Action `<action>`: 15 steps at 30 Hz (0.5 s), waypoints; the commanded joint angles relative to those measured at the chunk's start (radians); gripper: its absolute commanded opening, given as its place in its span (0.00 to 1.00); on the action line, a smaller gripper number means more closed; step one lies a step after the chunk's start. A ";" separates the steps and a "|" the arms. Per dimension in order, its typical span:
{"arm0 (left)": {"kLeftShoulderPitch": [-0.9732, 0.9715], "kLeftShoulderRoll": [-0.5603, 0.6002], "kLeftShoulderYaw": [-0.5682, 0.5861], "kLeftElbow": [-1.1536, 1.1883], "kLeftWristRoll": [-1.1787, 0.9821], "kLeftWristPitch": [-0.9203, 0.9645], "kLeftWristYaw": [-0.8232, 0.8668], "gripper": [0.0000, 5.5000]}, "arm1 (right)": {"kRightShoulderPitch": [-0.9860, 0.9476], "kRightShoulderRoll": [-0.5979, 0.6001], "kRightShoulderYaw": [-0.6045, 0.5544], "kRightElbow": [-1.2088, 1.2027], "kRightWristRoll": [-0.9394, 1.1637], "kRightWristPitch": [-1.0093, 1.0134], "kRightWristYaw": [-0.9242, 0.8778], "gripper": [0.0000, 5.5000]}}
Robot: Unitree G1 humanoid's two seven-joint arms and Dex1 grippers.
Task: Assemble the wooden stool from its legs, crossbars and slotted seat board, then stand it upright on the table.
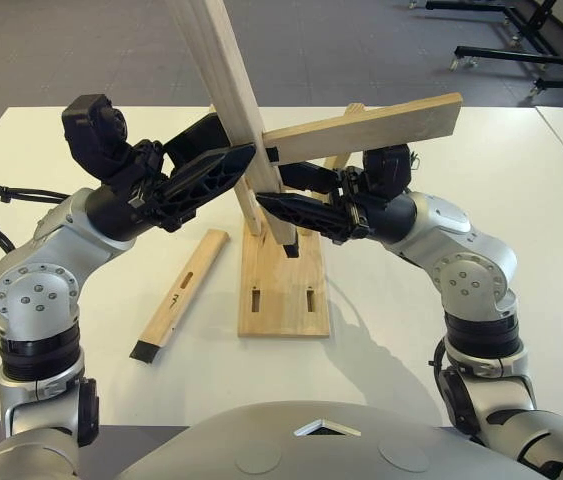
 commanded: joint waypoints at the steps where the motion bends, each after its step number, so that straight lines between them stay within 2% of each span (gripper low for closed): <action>1: -0.004 0.013 -0.006 0.008 0.029 0.007 -0.009 0.57 | -0.028 -0.012 0.007 -0.011 0.020 0.019 0.019 0.37; 15: -0.046 0.061 -0.016 -0.026 0.037 0.032 -0.055 0.57 | -0.028 -0.051 0.033 -0.008 0.019 0.052 0.067 0.37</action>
